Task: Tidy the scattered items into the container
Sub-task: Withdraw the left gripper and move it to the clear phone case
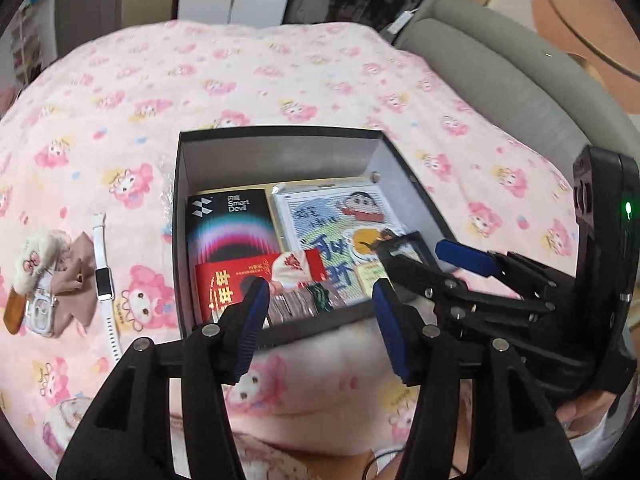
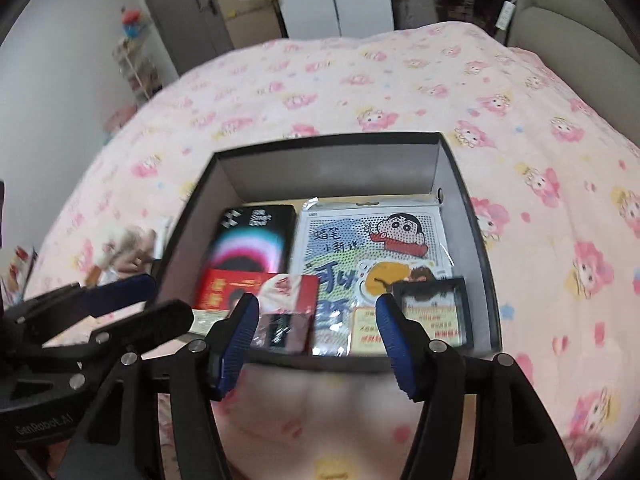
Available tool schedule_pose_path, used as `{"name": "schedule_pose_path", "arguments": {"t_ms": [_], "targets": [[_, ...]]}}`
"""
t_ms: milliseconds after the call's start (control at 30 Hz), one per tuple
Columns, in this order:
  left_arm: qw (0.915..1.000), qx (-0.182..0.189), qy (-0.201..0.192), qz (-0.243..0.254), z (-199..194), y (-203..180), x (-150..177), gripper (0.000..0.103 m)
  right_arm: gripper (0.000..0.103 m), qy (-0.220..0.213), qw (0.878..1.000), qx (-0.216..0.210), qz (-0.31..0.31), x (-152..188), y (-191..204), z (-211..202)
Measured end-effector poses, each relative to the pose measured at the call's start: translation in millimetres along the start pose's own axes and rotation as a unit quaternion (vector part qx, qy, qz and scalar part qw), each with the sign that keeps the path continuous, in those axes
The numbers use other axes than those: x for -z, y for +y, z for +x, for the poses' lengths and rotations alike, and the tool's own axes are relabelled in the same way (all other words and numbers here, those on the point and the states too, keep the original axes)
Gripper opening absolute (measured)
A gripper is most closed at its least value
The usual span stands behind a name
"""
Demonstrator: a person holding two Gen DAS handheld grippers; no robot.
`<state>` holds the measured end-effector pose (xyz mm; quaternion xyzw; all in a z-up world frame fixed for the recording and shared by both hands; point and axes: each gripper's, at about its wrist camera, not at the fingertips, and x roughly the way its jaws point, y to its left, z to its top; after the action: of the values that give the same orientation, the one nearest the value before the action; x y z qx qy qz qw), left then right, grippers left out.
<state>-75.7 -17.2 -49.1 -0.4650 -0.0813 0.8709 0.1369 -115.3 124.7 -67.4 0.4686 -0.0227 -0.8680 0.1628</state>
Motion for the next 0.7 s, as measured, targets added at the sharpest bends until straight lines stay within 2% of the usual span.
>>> {"name": "schedule_pose_path", "arguments": {"t_ms": [67, 100, 167, 333, 500, 700], "targets": [[0.9999, -0.004, -0.006, 0.015, -11.7, -2.9, 6.4, 0.058, 0.058, -0.015, 1.000, 0.000, 0.008, 6.2, 1.5, -23.3], [0.9997, -0.008, -0.010, 0.019, -20.1, -3.5, 11.2, 0.058, 0.059, -0.020, 1.000, 0.003, 0.009, 0.8, 6.5, -24.3], [0.9995, -0.012, -0.017, 0.023, -33.6, -1.9, 18.3, 0.058, 0.059, -0.032, 0.999, 0.009, 0.006, 12.3, 17.9, -36.4], [0.9990, -0.027, -0.035, 0.003, -65.2, 24.6, 36.1, 0.058, 0.059, -0.039, 0.999, 0.003, -0.019, 23.2, 53.8, -52.1], [0.9968, -0.052, -0.047, -0.038, -88.6, 71.1, 54.9, 0.058, 0.059, -0.035, 0.997, -0.021, -0.067, 16.3, 104.0, -40.7], [0.9900, -0.077, -0.056, -0.104, -103.3, 139.9, 84.1, 0.054, 0.058, 0.004, 0.991, -0.057, -0.119, 13.8, 173.0, -4.2]]}}
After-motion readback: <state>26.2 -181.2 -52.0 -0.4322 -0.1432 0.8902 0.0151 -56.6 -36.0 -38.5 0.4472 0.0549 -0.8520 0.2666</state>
